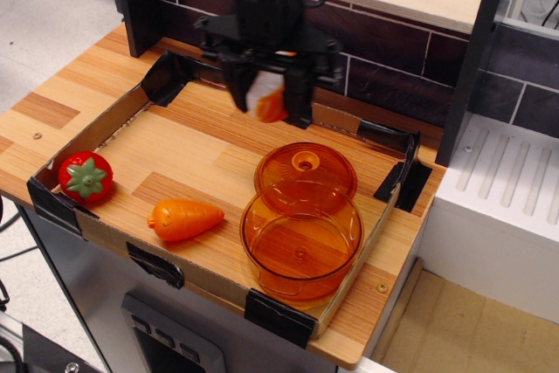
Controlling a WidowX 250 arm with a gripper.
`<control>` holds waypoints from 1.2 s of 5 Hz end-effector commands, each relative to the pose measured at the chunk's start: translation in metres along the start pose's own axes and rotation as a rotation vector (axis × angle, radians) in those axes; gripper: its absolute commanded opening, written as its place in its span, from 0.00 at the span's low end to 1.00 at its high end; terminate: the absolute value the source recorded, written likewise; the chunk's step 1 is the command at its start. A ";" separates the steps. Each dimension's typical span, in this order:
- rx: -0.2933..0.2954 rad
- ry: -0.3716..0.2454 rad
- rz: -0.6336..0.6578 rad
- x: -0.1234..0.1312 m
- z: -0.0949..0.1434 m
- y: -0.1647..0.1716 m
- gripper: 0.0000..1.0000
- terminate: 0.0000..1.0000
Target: Take sushi out of pot
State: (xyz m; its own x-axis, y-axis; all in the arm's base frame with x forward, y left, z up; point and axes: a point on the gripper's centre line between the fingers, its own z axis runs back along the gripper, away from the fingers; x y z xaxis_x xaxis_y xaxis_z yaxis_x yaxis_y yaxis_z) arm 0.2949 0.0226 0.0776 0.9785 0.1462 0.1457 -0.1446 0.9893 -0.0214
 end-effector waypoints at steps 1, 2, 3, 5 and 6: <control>0.126 -0.030 -0.024 0.010 -0.021 0.048 0.00 0.00; 0.188 0.002 -0.008 0.012 -0.042 0.066 0.00 0.00; 0.201 0.050 0.020 0.013 -0.052 0.068 0.00 0.00; 0.202 0.078 0.041 0.013 -0.051 0.068 1.00 0.00; 0.183 0.033 0.067 0.013 -0.030 0.067 1.00 0.00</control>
State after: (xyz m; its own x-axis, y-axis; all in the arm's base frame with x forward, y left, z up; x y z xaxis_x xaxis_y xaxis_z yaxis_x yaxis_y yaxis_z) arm 0.3037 0.0812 0.0290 0.9749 0.2138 0.0629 -0.2208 0.9645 0.1445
